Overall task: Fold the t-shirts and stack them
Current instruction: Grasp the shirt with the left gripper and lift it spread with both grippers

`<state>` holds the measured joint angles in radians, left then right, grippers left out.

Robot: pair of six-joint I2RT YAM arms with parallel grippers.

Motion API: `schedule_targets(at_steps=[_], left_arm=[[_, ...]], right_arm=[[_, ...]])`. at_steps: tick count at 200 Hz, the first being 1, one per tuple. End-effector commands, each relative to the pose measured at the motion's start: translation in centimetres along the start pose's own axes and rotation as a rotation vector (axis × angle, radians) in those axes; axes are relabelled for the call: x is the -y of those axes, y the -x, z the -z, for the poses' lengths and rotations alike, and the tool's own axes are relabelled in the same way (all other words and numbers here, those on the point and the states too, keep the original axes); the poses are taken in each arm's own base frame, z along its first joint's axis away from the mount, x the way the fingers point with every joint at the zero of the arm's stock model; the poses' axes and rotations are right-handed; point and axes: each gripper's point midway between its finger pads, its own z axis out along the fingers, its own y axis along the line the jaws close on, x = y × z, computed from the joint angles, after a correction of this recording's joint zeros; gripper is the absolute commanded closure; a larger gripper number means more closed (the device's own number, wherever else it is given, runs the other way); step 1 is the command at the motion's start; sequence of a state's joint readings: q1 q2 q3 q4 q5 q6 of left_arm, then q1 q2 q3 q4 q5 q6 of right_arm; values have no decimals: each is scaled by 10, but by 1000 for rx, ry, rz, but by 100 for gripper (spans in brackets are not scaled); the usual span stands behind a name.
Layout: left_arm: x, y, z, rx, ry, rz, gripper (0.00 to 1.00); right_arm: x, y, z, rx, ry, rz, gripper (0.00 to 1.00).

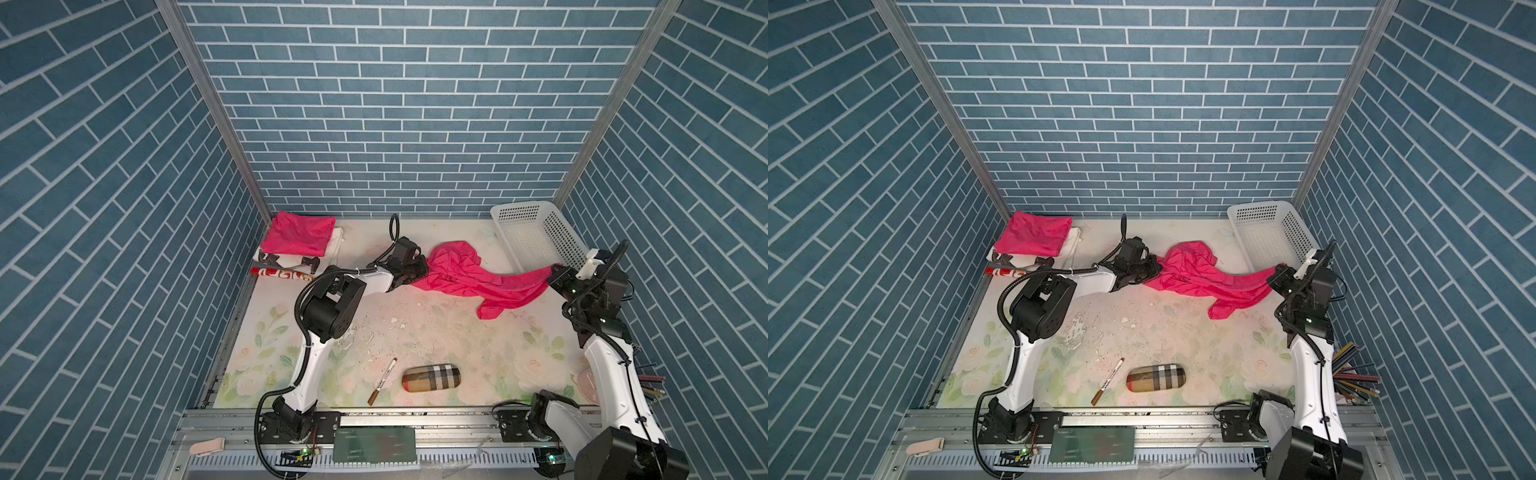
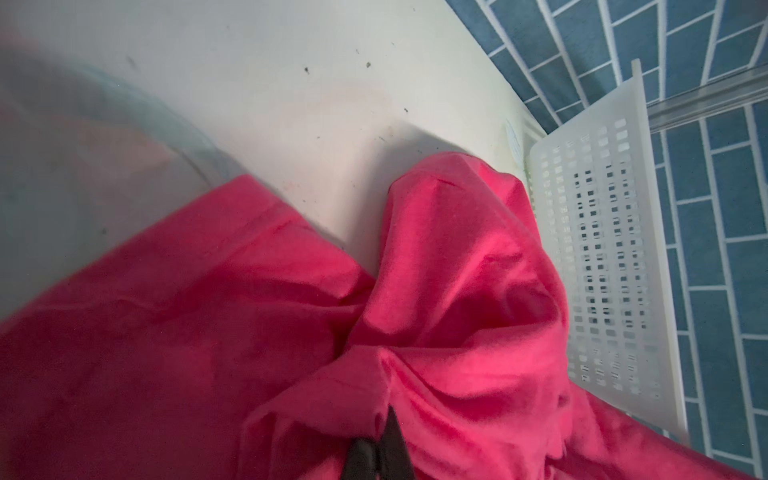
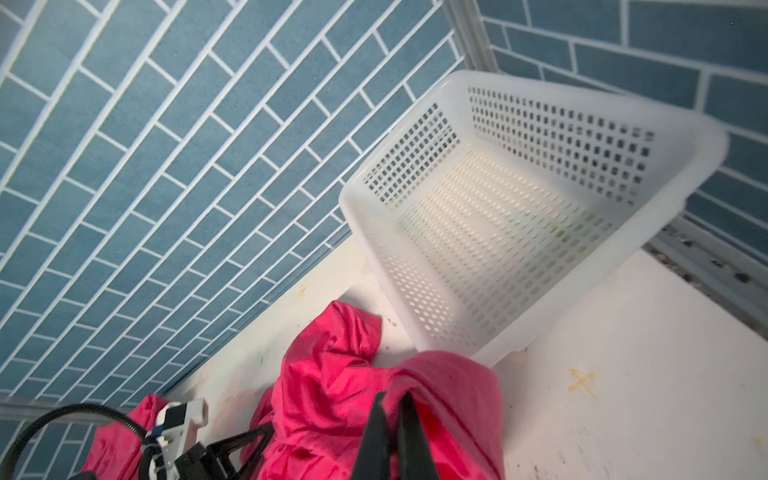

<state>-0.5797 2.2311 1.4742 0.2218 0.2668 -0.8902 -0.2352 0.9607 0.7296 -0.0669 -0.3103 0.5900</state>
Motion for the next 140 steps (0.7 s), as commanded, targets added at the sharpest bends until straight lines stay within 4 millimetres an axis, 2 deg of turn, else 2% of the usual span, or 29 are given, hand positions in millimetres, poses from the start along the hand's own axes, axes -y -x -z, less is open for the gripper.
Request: schedule_targets(at_steps=[1,24,36,62,114,140], left_arm=[[44,57,39,146,-59,-72,100],[76,111,101,267,-14,-169,100],[90,141,141,332,0,-199,100],[101,192,227,476,56,-241,100],[107,246,363,704,157,-280,100],[125,250,425,830,148,-286,100]], right_arm=[[-31,5,-7,-16,67,96,100],[-60,6,-18,-44,128,151,100],[-77,11,-22,-49,163,173,100],[-116,42,-17,3,260,191,100],[-177,103,14,121,409,228,100],[-201,120,33,152,482,227,100]])
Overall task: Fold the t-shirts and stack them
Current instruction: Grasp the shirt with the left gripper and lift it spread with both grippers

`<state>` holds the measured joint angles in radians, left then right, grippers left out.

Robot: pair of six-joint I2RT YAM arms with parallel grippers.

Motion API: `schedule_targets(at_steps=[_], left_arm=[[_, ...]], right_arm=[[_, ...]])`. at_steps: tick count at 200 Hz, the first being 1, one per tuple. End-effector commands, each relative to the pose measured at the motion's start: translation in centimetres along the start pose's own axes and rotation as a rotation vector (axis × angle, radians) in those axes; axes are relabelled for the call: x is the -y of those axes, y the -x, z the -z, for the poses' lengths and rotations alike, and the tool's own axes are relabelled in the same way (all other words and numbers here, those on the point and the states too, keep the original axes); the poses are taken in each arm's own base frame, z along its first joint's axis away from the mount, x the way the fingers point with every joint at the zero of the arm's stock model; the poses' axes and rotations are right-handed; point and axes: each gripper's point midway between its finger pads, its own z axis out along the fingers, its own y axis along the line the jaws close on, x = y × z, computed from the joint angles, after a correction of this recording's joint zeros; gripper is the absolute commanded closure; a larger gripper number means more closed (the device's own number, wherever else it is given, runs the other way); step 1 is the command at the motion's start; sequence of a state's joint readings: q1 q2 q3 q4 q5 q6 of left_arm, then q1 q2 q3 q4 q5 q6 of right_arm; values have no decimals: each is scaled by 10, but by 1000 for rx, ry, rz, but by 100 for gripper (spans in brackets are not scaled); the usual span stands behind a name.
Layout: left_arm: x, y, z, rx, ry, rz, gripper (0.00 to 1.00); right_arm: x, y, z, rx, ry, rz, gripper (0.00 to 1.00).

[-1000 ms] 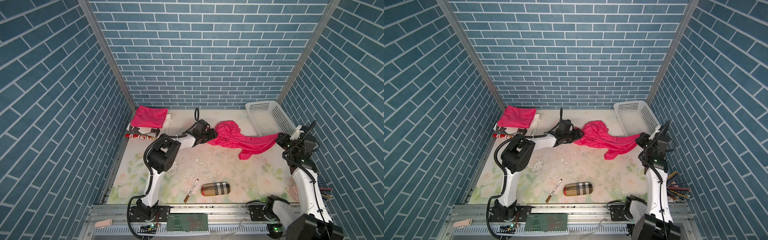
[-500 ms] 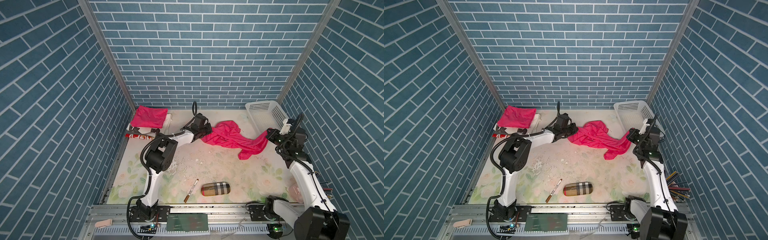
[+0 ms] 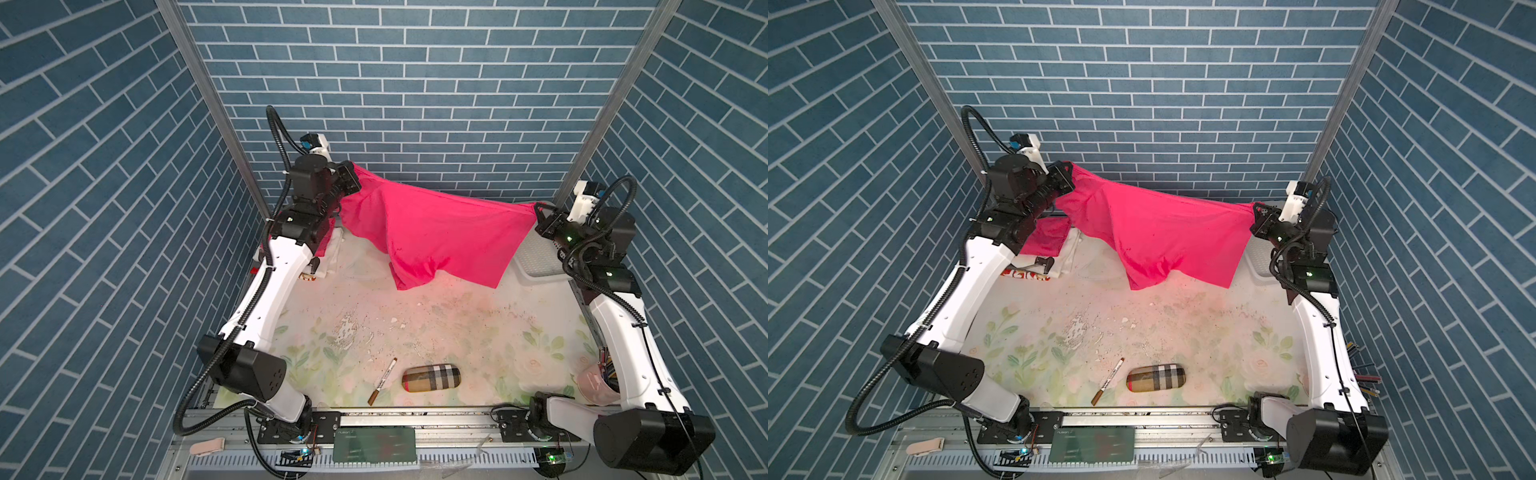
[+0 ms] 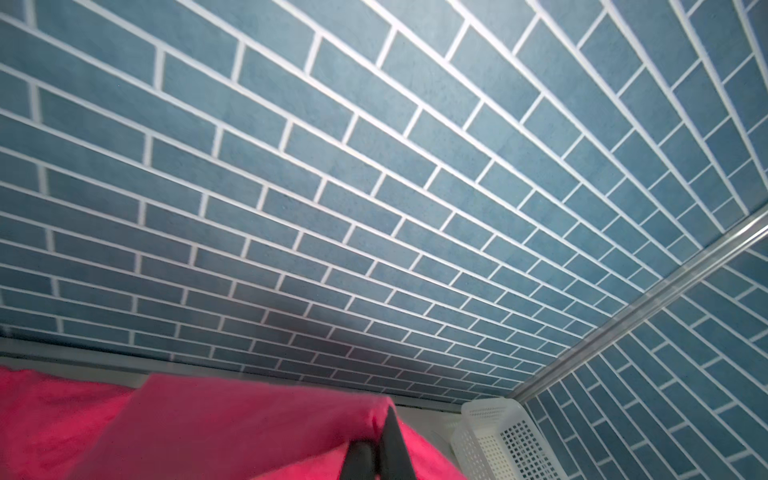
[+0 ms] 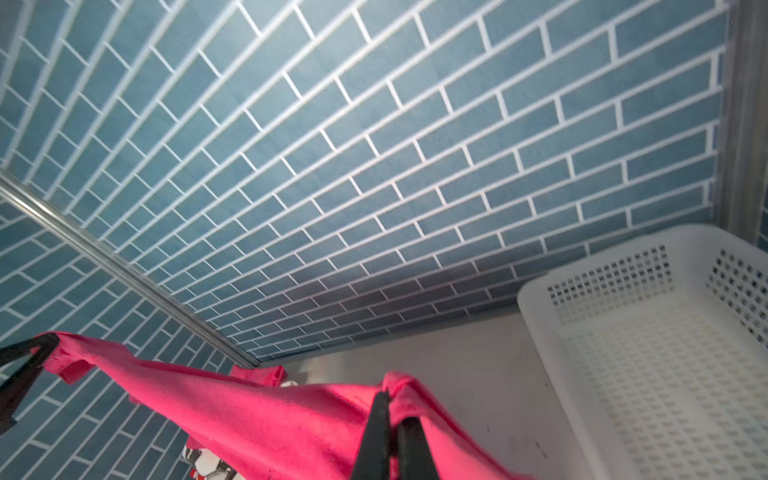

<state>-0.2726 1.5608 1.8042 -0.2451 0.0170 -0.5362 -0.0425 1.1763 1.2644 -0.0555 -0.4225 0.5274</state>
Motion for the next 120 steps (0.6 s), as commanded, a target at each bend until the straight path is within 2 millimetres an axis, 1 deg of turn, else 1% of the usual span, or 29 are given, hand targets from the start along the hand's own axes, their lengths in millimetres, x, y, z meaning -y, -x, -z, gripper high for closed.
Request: schedule_targets(at_steps=[1,16,32,44,54,68,85,102,120], left_arm=[[-16,27,29,58,94,-41,100],[-10,40,47,102,78,-41,100],[-7,48,58,126,77,-47,100],[-11,50,61,140,97,-59,100],[-17,45,57,132,118,-67,100],[-24,28,44,78,122,-69,100],[-30,-7,21,-16,95,-45,100],[-38,-45,-2,-119,70,-10,100],[-45,-75,-23,-189,53,24,100]], right_arm=[[-23,25,6,50,73,12,100],[-28,29,10,64,91,11,100],[-26,25,9,59,85,7,100],[-19,18,6,45,70,-3,100],[-12,8,1,19,58,-24,100],[-1,-12,-9,-27,58,-68,100],[14,-38,-21,-80,46,-114,100],[28,-63,-33,-133,19,-137,100],[43,-86,-49,-186,-14,-140,100]])
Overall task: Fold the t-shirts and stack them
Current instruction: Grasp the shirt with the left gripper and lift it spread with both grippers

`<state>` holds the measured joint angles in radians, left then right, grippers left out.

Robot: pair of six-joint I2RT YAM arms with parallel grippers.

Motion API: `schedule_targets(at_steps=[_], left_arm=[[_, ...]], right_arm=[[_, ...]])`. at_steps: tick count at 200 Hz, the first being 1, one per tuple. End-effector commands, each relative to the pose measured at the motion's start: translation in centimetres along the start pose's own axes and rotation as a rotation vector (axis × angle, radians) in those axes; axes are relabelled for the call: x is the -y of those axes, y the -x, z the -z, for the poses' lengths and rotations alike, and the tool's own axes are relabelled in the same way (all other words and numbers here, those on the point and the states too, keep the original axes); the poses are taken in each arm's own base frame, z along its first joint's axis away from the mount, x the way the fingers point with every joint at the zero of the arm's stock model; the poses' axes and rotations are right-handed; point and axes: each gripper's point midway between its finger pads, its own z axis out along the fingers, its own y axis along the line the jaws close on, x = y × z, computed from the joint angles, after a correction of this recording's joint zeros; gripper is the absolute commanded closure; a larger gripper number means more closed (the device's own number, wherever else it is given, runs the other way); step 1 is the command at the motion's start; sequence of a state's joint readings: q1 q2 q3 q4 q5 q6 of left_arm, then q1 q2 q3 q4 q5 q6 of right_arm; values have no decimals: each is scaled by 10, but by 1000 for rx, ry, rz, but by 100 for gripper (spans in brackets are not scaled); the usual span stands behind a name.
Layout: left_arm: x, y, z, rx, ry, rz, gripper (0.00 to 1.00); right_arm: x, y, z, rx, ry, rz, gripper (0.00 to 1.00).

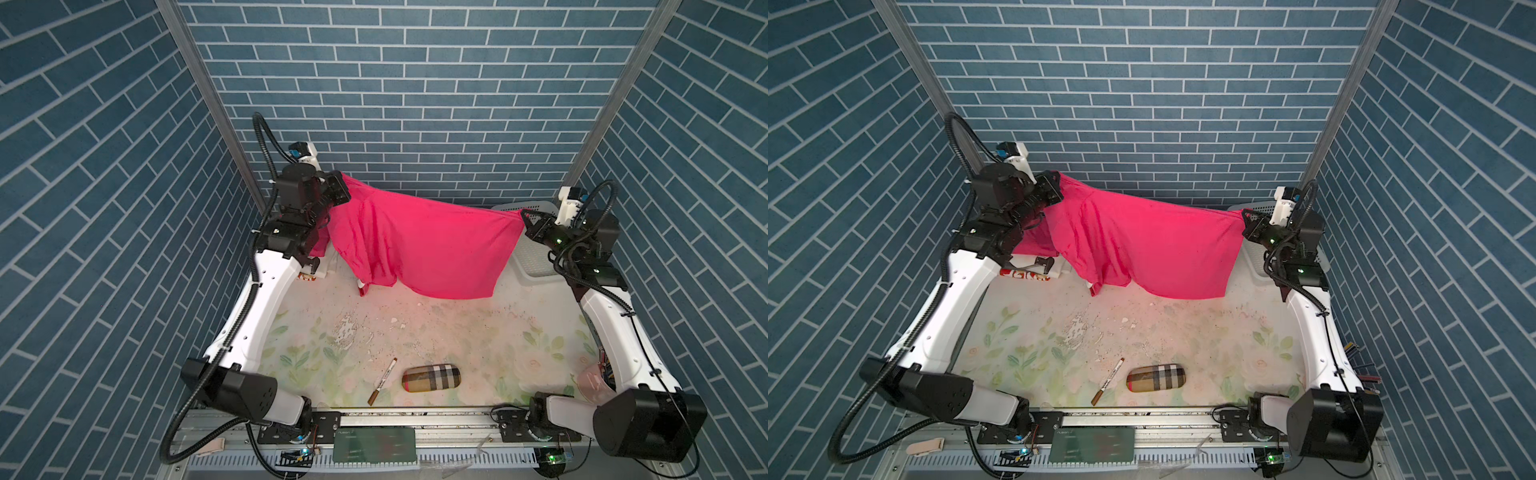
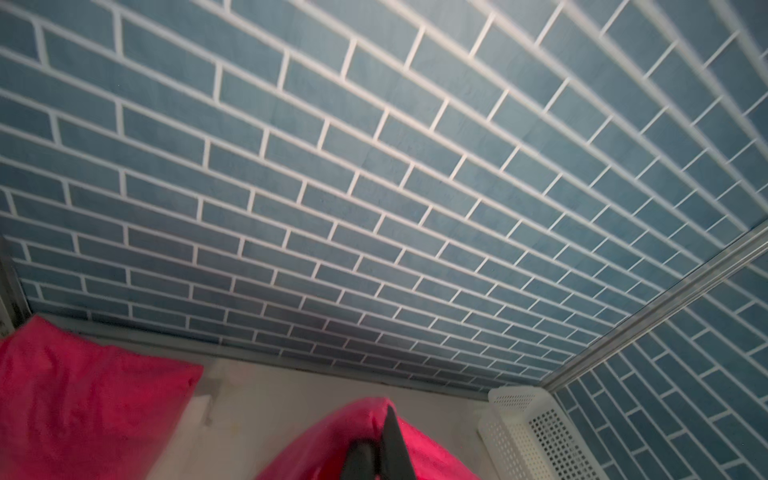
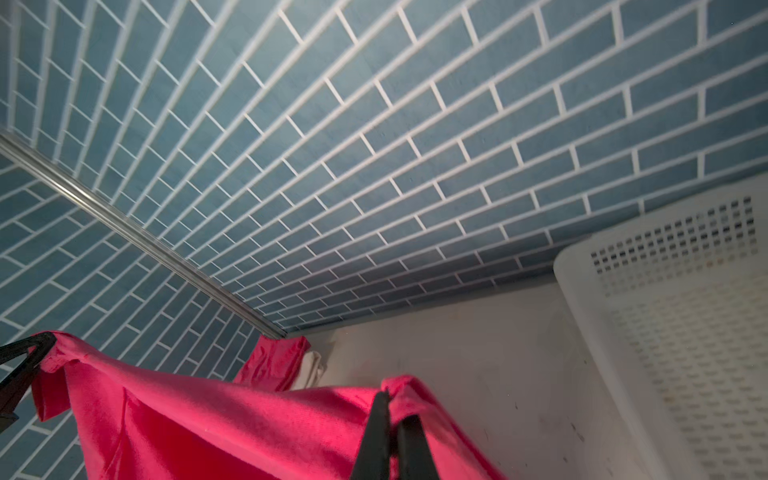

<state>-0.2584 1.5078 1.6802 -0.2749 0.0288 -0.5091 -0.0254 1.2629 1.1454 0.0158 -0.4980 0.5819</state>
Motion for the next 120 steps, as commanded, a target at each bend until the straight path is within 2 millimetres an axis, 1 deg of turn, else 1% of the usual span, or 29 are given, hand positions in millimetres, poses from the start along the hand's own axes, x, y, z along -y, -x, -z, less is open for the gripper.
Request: schedule_targets(at_steps=[1,16,17,28,32,42,54,65,68,72,81,90,100,102,109,115,120], left_arm=[[-18,-41,-35,-109,-1,50,100],[-20,-53,-55,-153,0,55,100],[-21,-56,-57,-162,2,55,100],[-21,-58,-72,-187,9,40,100],[-20,-56,-76,-192,11,31,100],[-22,-49,-84,-189,40,7,100],[-20,-27,-85,-154,69,-19,100],[-17,-4,-78,-106,90,-38,100],[-16,2,-75,-92,94,-43,100],[-14,11,-70,-73,100,-48,100],[-7,30,-57,-31,98,-59,100],[0,43,-44,-2,84,-62,100],[7,49,-27,20,64,-65,100],[7,48,-25,19,62,-66,100],[9,45,-15,24,53,-64,100],[9,39,-6,27,43,-61,100],[7,28,1,21,38,-56,100]], right_arm=[[19,-17,-21,-36,-37,-31,100],[33,-26,-40,-75,-58,-45,100],[33,-25,-41,-77,-59,-45,100],[41,-24,-57,-97,-64,-59,100],[43,-24,-63,-104,-65,-63,100],[42,-14,-74,-109,-56,-64,100],[32,1,-81,-97,-32,-49,100],[20,17,-80,-71,-6,-24,100],[15,24,-78,-55,3,-11,100],[11,29,-76,-43,9,1,100],[-3,44,-67,-6,28,40,100],[-14,54,-57,24,40,79,100],[-19,56,-46,42,39,104,100],[-21,56,-44,46,39,107,100],[-20,50,-38,40,33,105,100],[-17,39,-33,26,26,99,100],[-12,29,-30,11,18,89,100]])
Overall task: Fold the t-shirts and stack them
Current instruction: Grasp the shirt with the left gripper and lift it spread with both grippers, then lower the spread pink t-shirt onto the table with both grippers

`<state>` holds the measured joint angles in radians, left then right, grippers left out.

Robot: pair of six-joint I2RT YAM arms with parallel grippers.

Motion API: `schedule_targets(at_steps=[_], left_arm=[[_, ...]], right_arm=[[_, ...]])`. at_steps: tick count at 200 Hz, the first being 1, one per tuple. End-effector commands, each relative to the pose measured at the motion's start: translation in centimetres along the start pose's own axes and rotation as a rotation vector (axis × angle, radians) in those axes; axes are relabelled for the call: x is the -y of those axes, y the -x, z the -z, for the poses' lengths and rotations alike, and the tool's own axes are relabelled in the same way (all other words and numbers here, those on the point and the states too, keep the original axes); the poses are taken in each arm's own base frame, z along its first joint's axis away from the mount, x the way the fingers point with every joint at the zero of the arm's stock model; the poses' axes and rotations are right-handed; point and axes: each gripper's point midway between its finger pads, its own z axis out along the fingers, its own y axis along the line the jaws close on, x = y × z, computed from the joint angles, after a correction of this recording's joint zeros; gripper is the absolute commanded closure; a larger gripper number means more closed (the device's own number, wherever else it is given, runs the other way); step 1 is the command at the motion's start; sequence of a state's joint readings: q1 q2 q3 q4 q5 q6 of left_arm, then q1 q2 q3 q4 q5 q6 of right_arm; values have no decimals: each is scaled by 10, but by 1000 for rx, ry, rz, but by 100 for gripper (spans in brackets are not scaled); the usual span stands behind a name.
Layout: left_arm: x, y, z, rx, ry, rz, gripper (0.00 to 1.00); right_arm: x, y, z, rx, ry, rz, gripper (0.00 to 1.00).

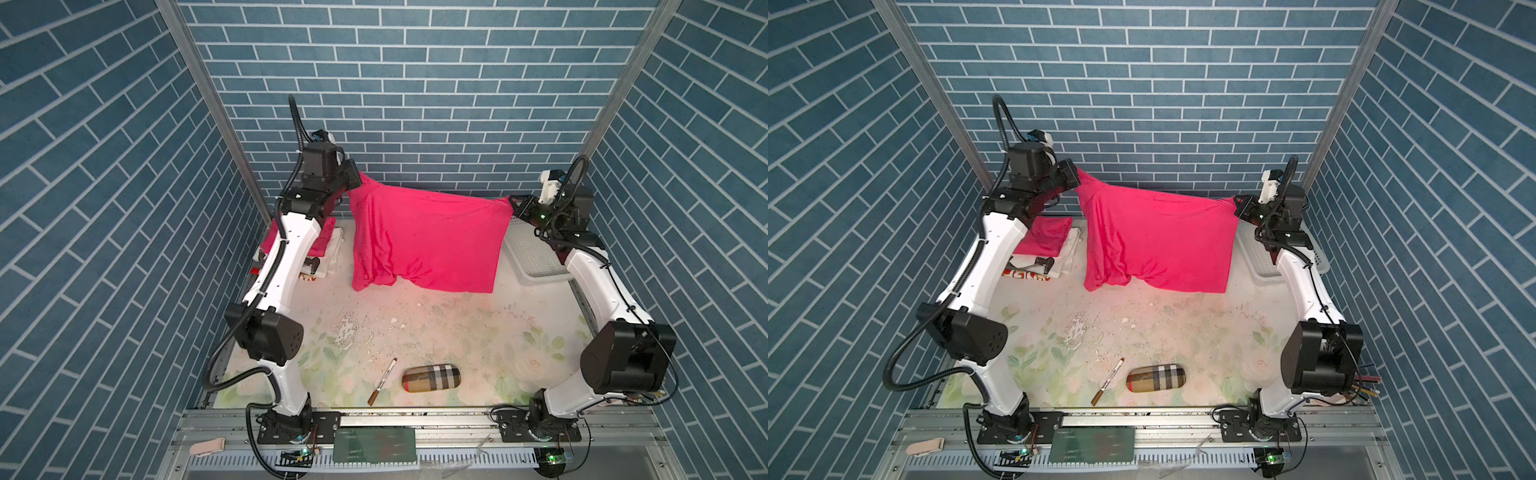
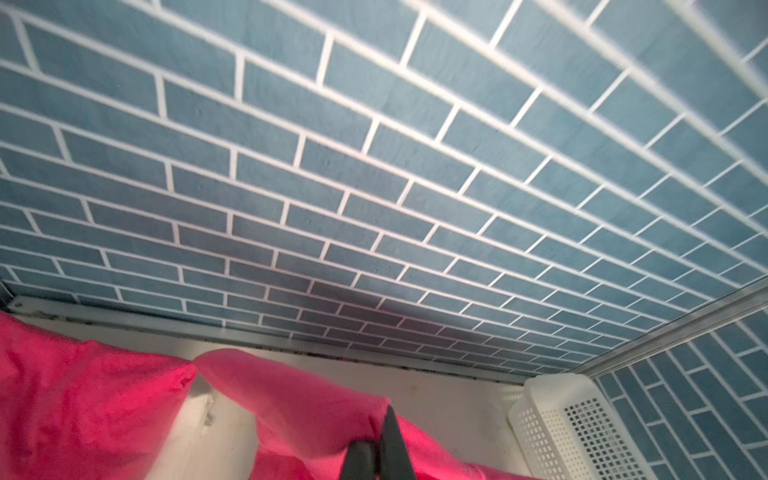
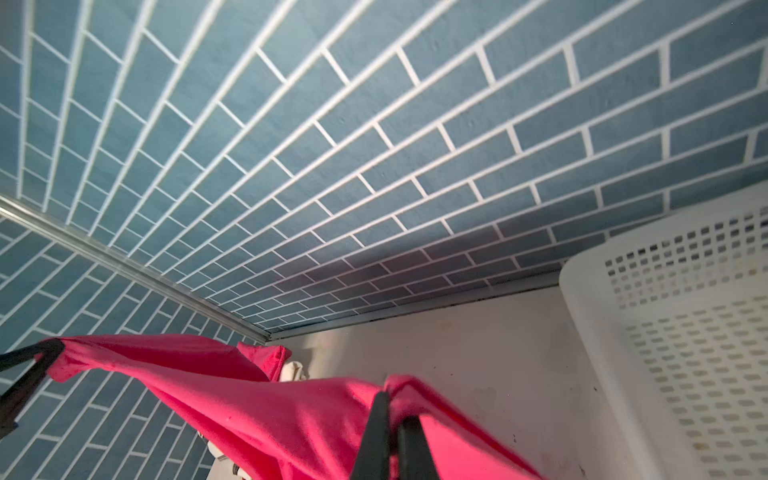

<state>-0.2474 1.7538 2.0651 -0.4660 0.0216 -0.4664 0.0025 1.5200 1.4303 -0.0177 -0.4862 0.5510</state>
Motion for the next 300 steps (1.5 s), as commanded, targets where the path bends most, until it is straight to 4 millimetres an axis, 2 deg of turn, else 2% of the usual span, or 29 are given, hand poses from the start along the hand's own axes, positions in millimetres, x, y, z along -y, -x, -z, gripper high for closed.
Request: schedule_targets(at_steps=[1,10,34,55,73,96,126,133,146,158,161,183,199,217,227,238,264,300], left_arm=[[-1,2,45,58,-3,-12,100],[-9,-18,56,51,-4,10,100],[-52,-114,71,-84,33,92,100],[-72,-200,87,-250,-7,188,100],[-81,-256,106,-357,-26,252,100],[-79,-292,127,-416,-54,296,100],[-80,-314,139,-506,-43,257,100],[-80,-314,141,-515,-41,245,84],[-79,-310,143,-519,-40,225,47],[-79,-298,143,-495,-23,191,16],[-80,-295,143,-489,-15,181,12],[-84,-272,137,-454,51,93,11],[-82,-271,128,-464,50,75,12],[-67,-284,107,-495,-7,87,12],[-62,-294,92,-512,-1,70,12],[-63,-308,74,-539,34,42,11],[-79,-335,40,-577,139,-2,12],[-98,-352,14,-579,223,-44,12]], right_arm=[[-13,-8,28,21,6,53,100],[-2,-33,34,-12,-16,19,100],[31,-112,45,-134,-81,-71,100],[54,-169,62,-235,-157,-105,100],[72,-202,81,-288,-238,-119,100],[98,-219,104,-280,-369,-132,100],[120,-234,126,-291,-422,-200,98],[122,-238,129,-304,-439,-200,95],[125,-244,133,-325,-457,-196,87],[126,-248,136,-337,-467,-188,81],[126,-248,136,-340,-466,-187,79],[123,-247,137,-337,-456,-185,65],[116,-238,137,-316,-452,-155,55],[98,-222,126,-286,-455,-67,42],[83,-219,113,-288,-438,-8,36],[77,-219,97,-308,-422,29,30],[90,-225,65,-392,-430,83,24],[117,-237,31,-509,-484,154,21]])
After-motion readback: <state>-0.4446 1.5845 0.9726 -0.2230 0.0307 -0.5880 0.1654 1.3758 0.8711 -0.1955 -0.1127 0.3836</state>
